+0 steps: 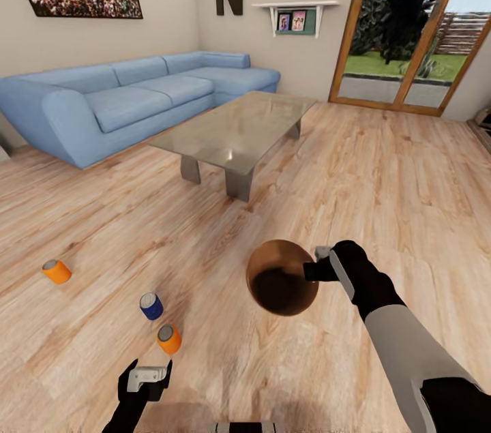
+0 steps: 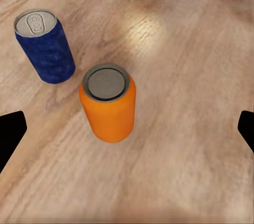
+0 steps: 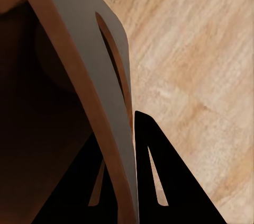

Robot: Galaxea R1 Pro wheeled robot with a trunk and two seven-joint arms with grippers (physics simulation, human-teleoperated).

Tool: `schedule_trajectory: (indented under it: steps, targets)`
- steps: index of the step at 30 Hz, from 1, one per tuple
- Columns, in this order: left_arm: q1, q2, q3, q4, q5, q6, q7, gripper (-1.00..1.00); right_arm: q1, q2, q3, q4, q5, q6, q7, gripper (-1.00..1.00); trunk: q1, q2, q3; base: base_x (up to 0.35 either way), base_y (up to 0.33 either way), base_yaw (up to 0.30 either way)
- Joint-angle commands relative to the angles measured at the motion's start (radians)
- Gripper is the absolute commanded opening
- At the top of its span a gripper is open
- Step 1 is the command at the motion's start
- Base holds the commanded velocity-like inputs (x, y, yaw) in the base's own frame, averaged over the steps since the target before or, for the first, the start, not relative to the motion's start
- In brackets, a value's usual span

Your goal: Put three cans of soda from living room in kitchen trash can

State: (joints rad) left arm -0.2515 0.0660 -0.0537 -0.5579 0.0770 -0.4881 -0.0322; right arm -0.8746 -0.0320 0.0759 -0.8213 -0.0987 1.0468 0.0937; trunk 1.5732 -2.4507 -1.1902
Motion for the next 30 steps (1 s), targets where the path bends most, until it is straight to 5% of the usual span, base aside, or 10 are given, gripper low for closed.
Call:
schedule_trajectory:
  steps: [1, 11, 30]
  targets:
    - [0.000, 0.000, 0.000, 0.000, 0.000, 0.000, 0.000, 1.00, 0.000, 0.000, 0.000, -0.006, -0.021, 0.000, 0.006, -1.00, 0.004, -0.007, -0.005, 0.000, 0.000, 0.000]
    - [0.000, 0.001, -0.007, -0.001, 0.000, 0.001, -0.003, 1.00, 0.002, 0.000, 0.001, -0.032, -0.019, 0.000, 0.006, -1.00, 0.004, -0.007, -0.020, 0.016, 0.000, 0.000]
    - [0.000, 0.002, -0.030, -0.007, 0.001, 0.004, -0.002, 1.00, 0.002, 0.000, 0.004, -0.036, -0.012, 0.000, 0.002, -1.00, 0.004, -0.007, -0.026, 0.233, 0.000, 0.000]
